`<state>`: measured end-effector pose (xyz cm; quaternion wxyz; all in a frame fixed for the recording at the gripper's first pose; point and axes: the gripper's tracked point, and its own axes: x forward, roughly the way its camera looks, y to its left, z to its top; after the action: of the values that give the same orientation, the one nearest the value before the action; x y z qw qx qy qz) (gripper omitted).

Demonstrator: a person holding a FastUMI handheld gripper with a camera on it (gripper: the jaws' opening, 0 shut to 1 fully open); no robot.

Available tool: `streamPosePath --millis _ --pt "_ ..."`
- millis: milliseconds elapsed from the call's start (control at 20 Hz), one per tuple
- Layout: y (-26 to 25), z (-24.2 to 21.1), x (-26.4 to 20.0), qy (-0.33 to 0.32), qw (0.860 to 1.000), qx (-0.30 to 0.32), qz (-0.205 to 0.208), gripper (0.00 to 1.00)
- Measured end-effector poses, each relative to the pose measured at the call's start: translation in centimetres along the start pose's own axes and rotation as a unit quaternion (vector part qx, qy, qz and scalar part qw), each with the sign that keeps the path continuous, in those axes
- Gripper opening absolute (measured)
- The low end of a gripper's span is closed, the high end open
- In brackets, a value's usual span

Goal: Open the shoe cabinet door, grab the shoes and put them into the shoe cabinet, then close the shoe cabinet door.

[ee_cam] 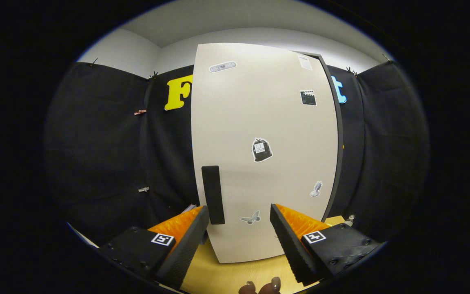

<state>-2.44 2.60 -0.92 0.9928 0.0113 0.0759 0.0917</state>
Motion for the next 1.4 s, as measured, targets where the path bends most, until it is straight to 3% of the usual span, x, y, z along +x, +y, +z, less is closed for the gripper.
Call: streamPosePath --millis 1400 --pt "-0.55 0.8 -0.09 -0.019 1.0 -0.005 -0.012 0.98"
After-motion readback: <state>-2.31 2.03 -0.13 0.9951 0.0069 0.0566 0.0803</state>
